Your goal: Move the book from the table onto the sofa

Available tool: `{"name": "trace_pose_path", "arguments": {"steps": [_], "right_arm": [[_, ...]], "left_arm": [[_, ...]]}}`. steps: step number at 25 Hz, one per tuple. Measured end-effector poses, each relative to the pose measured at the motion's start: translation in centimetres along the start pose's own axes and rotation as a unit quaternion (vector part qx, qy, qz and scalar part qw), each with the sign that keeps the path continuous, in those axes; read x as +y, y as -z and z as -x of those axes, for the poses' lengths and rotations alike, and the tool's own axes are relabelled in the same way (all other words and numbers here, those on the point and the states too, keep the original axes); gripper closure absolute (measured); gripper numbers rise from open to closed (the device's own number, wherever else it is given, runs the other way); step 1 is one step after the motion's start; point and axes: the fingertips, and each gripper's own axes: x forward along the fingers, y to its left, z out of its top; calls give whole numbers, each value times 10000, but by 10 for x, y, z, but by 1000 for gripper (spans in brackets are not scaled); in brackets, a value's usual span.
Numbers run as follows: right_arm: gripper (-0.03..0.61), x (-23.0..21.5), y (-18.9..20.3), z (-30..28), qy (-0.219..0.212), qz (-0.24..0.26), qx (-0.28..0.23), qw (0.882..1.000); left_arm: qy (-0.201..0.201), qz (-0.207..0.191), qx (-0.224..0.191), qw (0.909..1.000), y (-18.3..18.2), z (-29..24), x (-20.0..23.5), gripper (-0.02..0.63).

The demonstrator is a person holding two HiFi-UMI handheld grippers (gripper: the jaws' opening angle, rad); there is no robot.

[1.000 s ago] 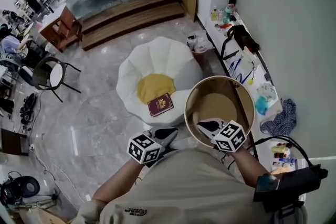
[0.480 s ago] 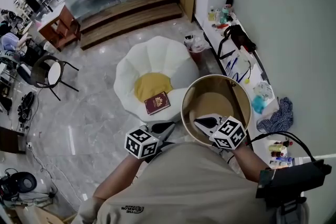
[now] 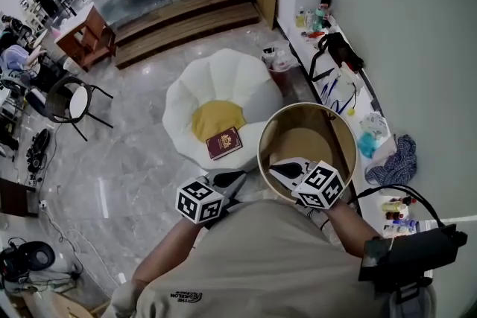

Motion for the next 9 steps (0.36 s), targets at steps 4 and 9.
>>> {"name": "trace_pose_path", "arguments": {"steps": [4,9], "right_arm": [[566,-3,4,-4,18,-103,-9,9999],[566,-8,6,-7,54,-203,33,9998]], "left_arm": [[30,17,114,9999,4,-6,8,606],[75,-13,162,9998,0,-12,17,606]]}}
